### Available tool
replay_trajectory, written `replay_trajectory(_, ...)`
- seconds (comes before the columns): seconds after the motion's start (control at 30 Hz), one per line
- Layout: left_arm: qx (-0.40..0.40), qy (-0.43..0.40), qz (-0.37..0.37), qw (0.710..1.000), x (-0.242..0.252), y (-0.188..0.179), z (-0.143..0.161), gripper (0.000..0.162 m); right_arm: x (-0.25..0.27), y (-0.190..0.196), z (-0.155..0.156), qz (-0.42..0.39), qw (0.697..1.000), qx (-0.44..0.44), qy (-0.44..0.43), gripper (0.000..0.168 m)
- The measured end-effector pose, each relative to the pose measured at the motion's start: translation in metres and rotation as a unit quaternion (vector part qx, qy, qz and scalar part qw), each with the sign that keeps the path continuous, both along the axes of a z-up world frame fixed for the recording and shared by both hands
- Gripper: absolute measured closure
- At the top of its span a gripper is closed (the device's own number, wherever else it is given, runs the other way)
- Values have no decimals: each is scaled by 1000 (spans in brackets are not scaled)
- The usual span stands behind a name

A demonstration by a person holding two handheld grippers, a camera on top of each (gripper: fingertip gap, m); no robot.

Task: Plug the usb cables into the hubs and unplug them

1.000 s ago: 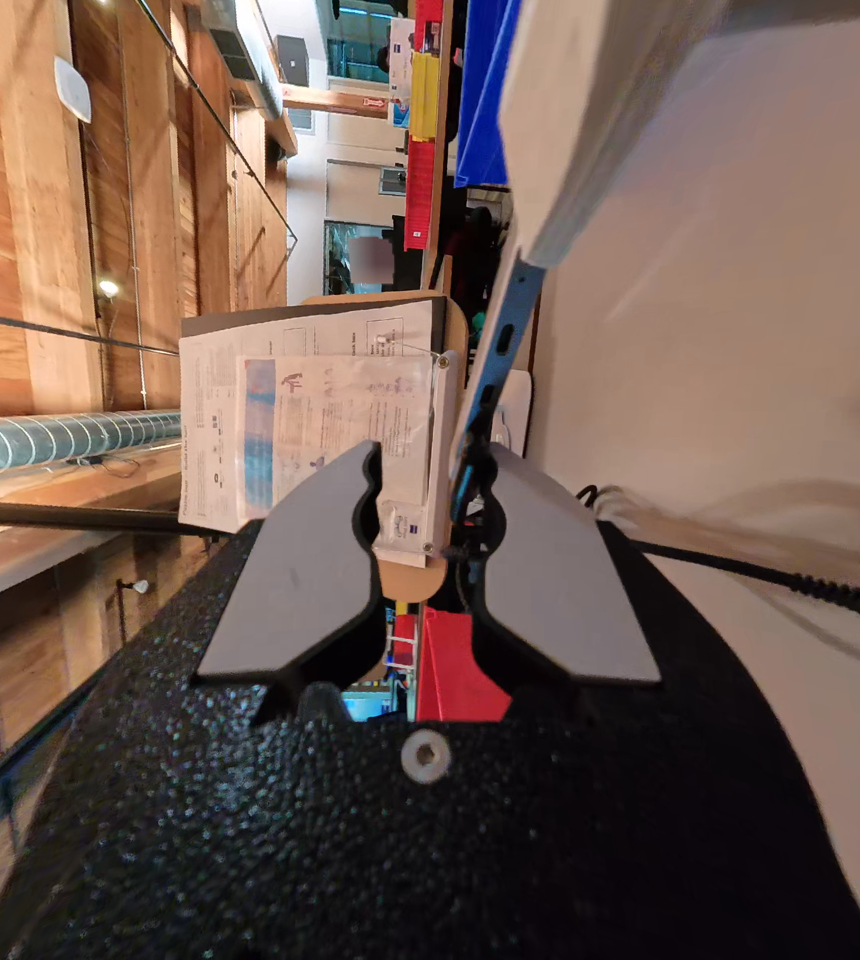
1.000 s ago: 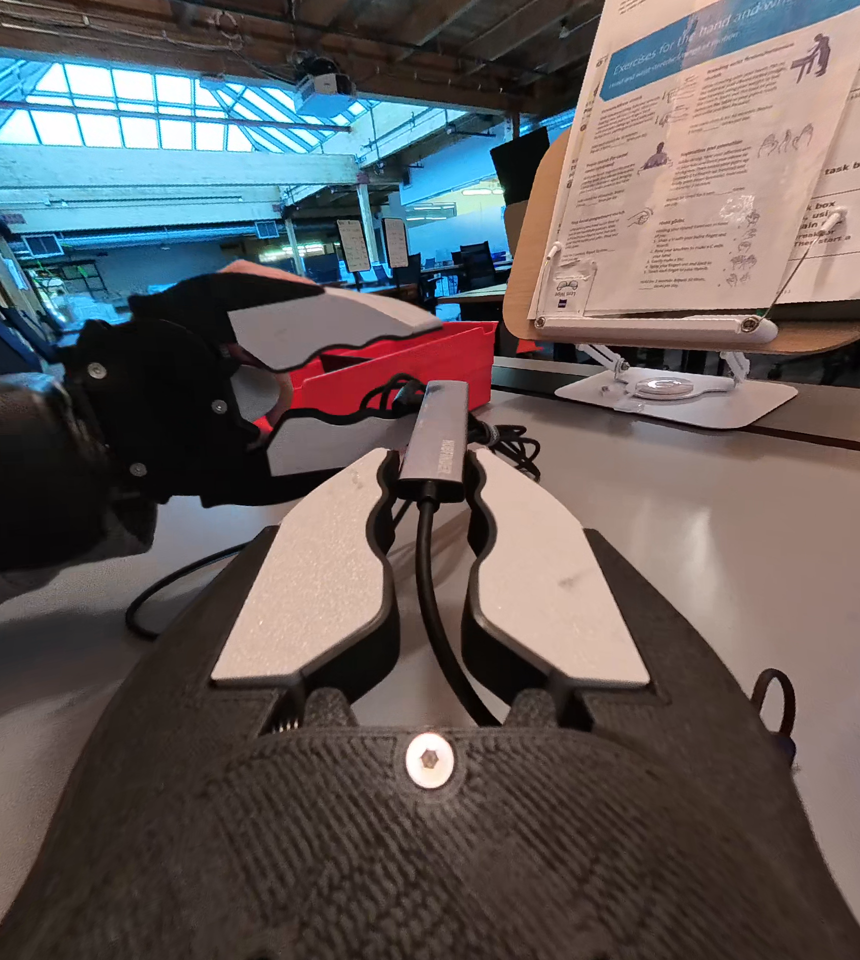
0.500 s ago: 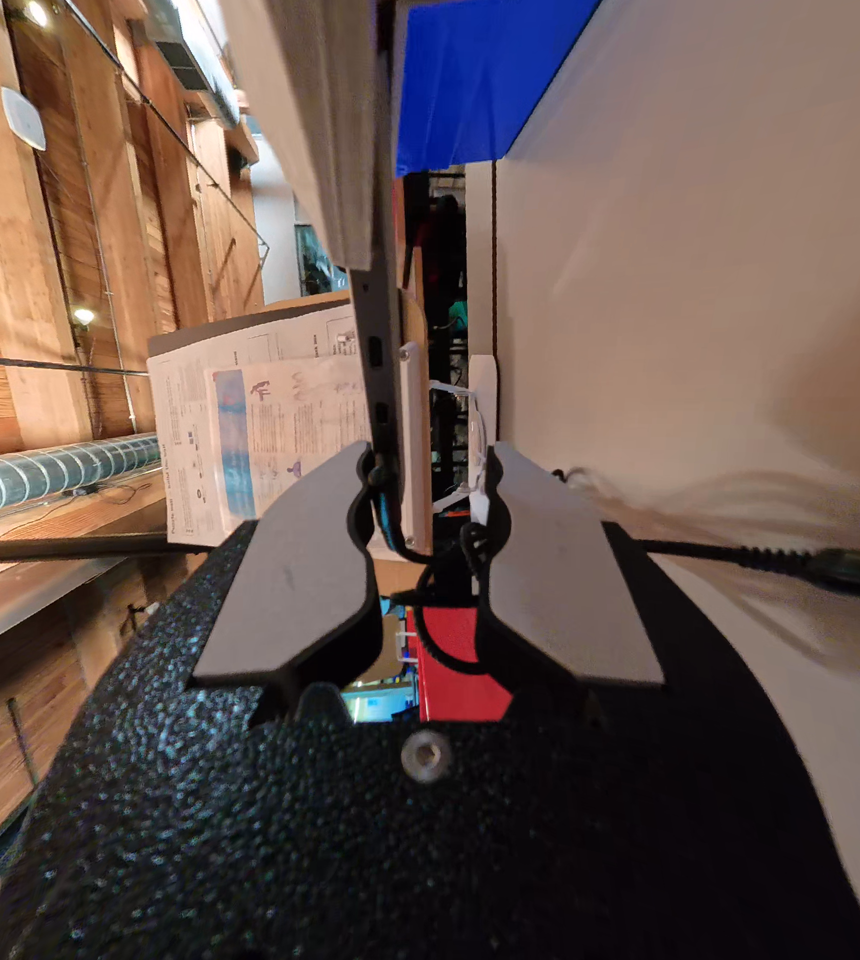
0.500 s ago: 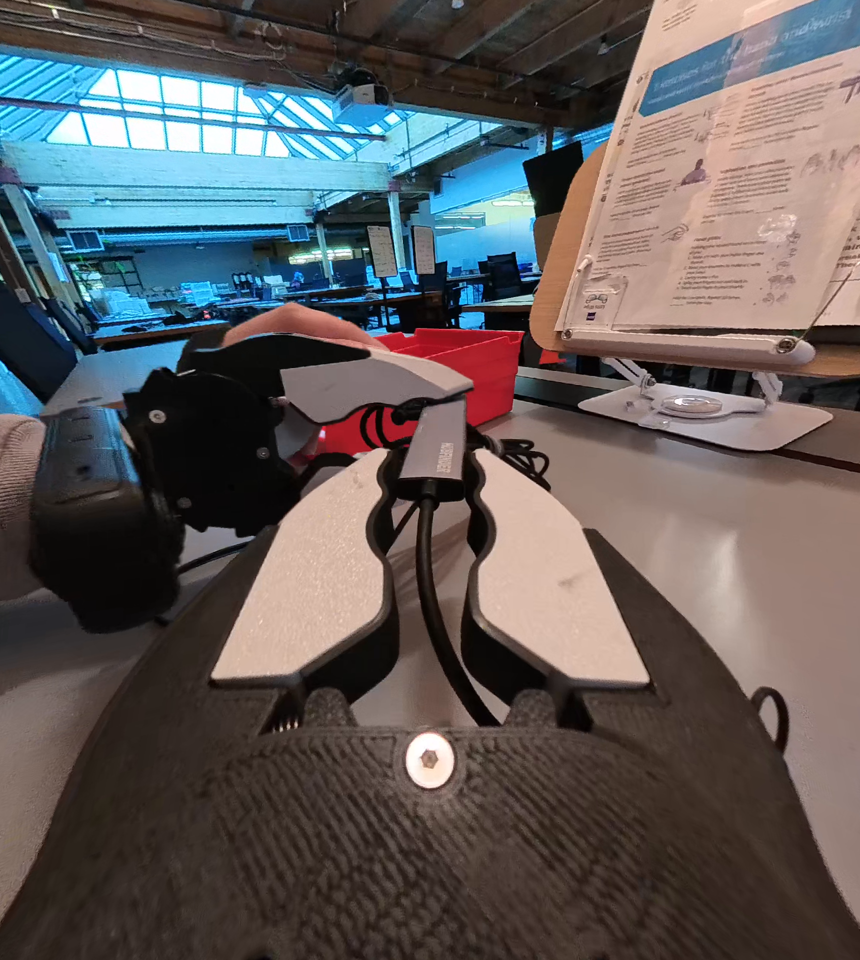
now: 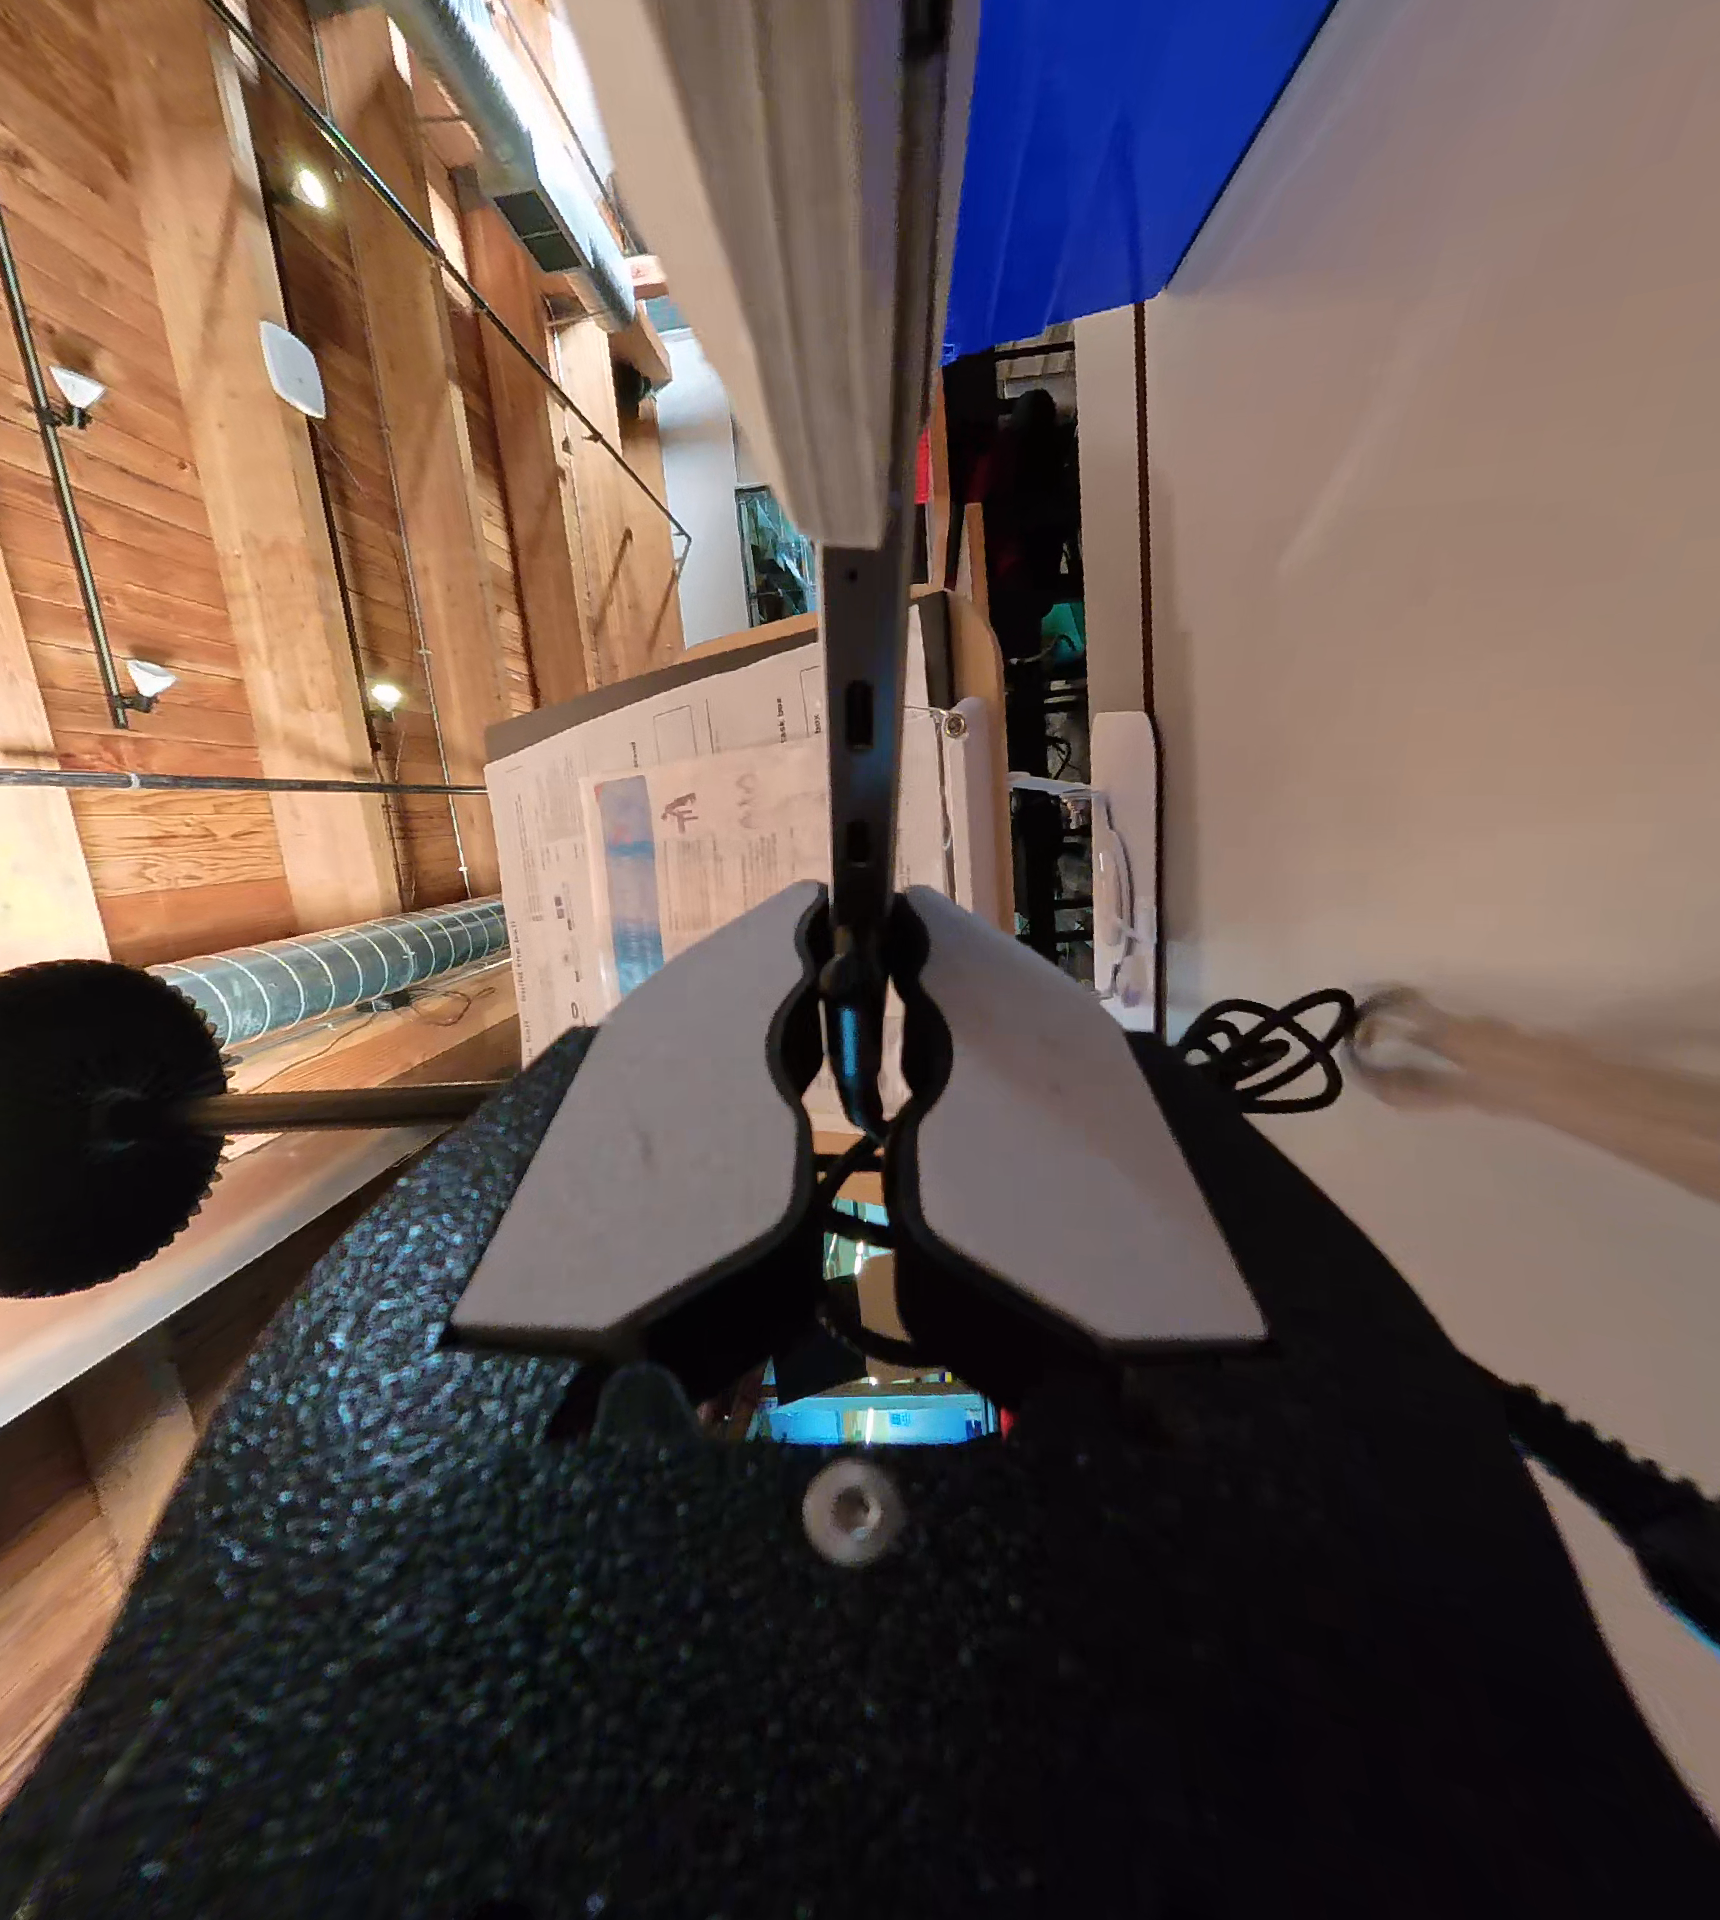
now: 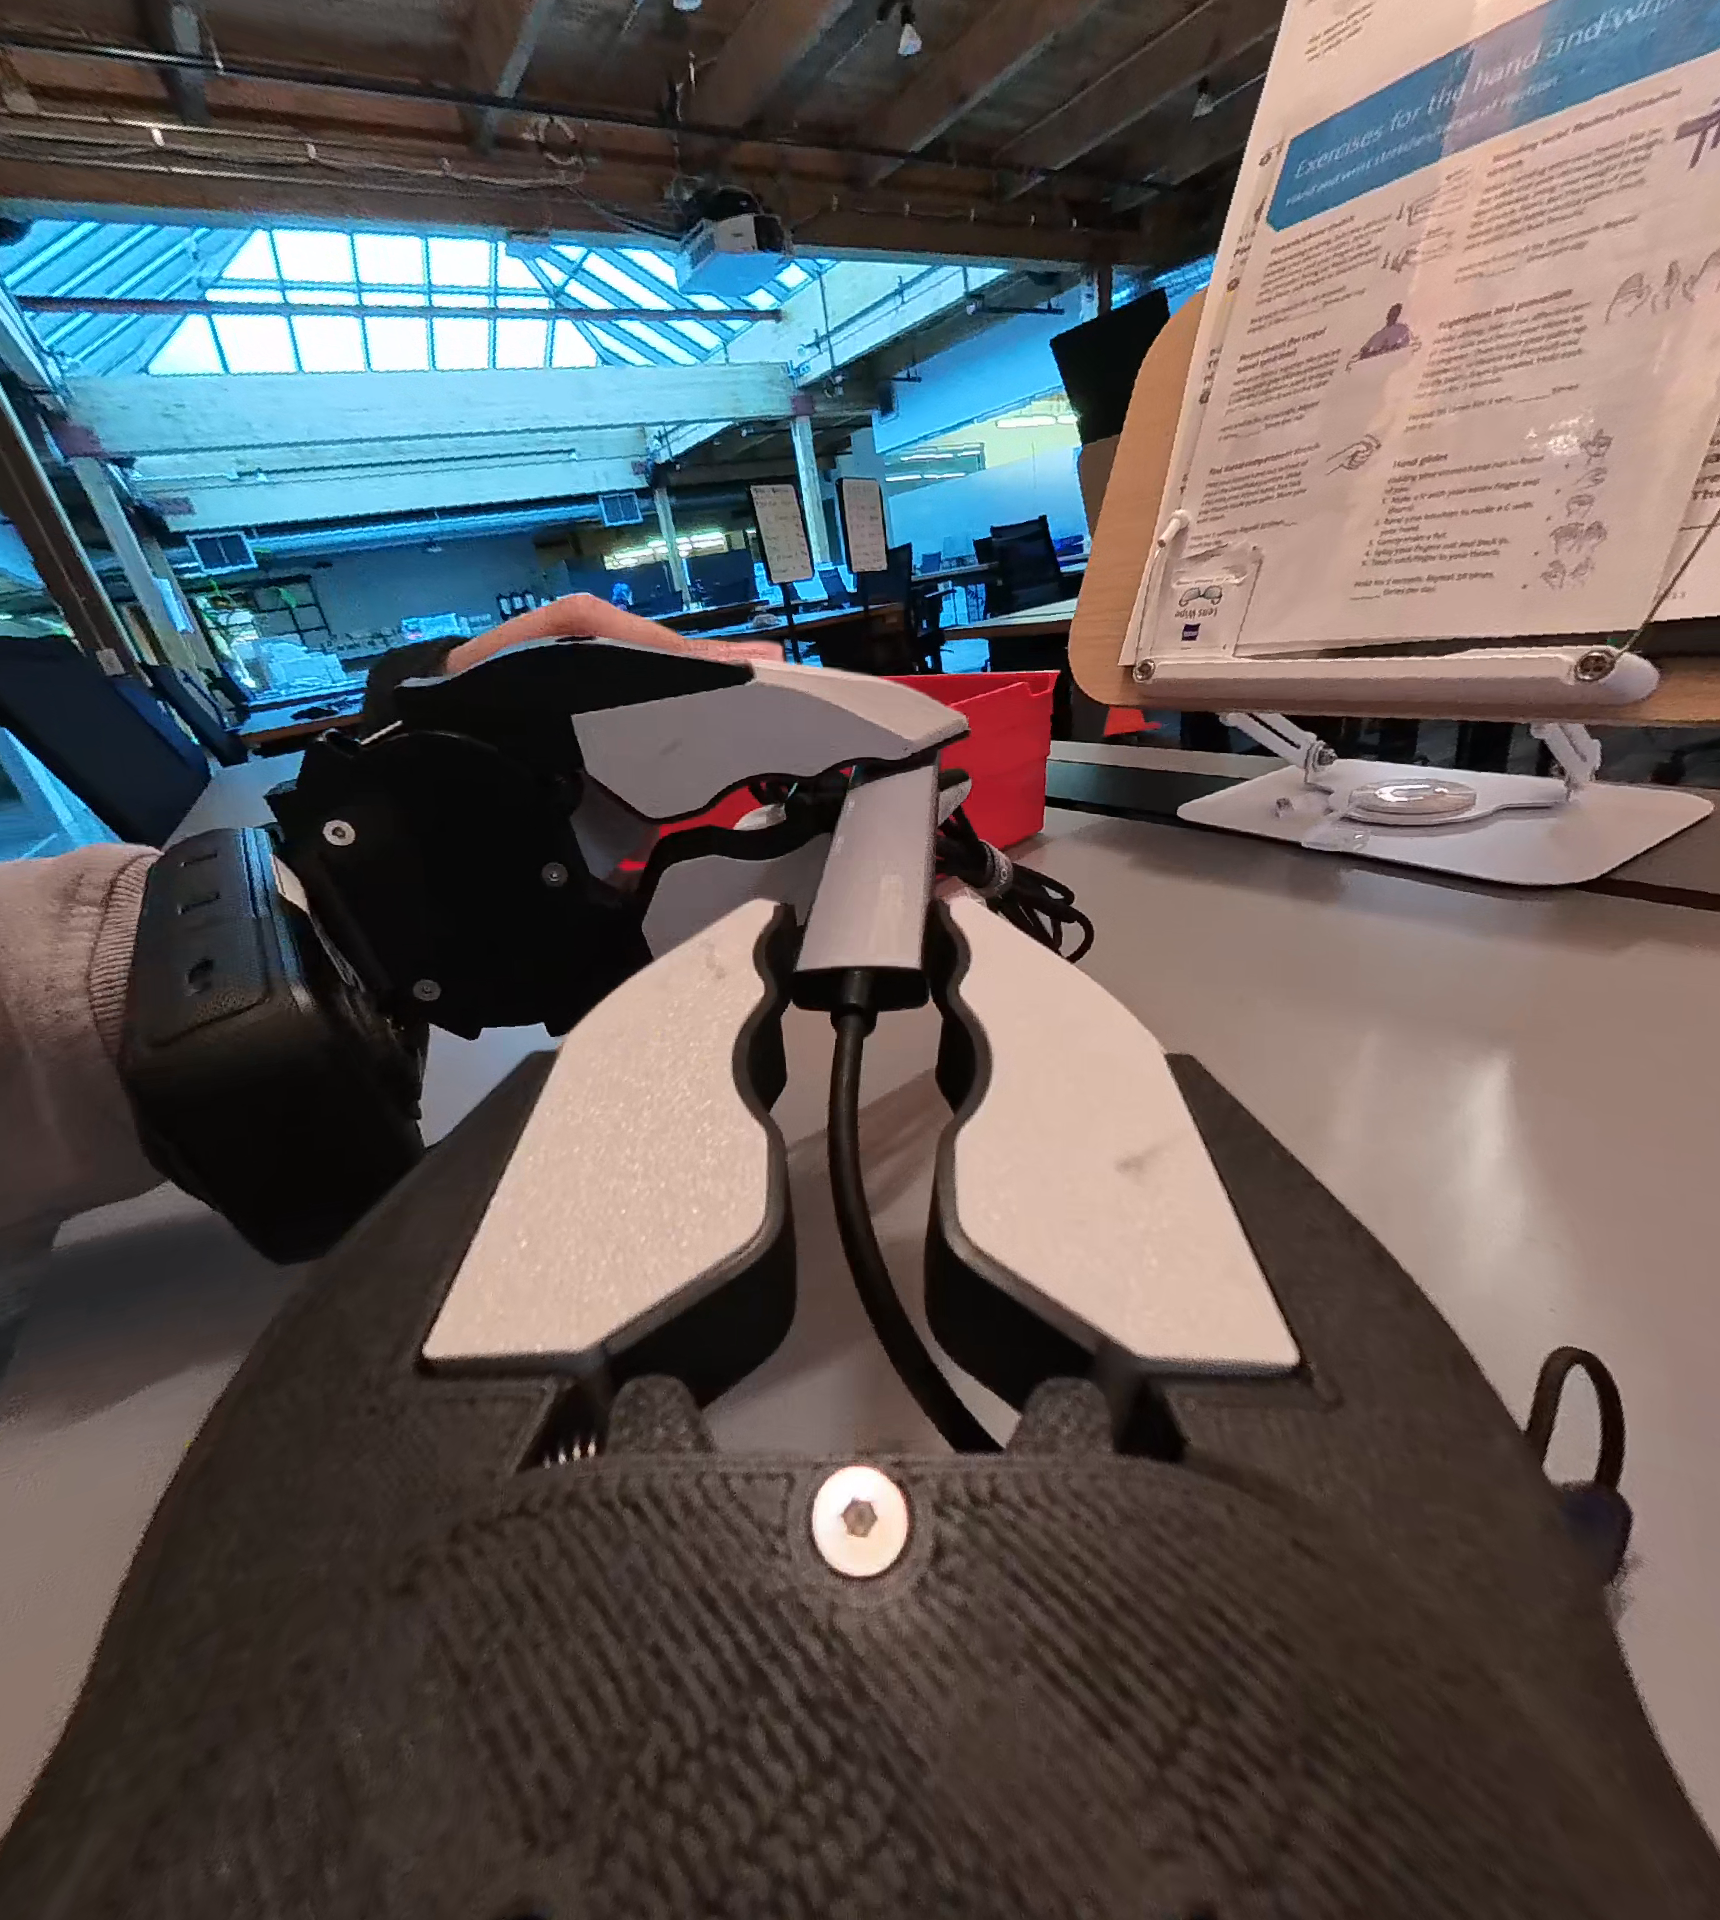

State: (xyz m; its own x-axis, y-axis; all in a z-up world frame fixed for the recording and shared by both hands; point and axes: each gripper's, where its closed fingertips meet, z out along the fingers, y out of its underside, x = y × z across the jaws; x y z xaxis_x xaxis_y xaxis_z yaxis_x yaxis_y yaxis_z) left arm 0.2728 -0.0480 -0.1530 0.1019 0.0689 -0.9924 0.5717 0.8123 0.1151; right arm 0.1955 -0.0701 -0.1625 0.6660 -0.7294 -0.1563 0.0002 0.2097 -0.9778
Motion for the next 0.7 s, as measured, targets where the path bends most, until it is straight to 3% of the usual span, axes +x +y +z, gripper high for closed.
replay_trajectory(0.37, -3, 4, -2, 1000, 1, -2, 0, 153, 2, -2, -2, -20, 1000, -12, 2, 143)
replay_trajectory(0.47, -38, 31, -9, 999, -4, 0, 3, 137, 4, -9, 0, -36, 999, 8, 4, 144)
replay_trajectory(0.57, -82, 85, -21, 993, -16, 10, 10, 123, 5, -16, 2, -40, 999, 33, 8, 144)
replay_trajectory(0.7, -159, 206, -45, 964, -39, 41, 18, 121, 5, -16, 1, -37, 999, 33, 10, 144)
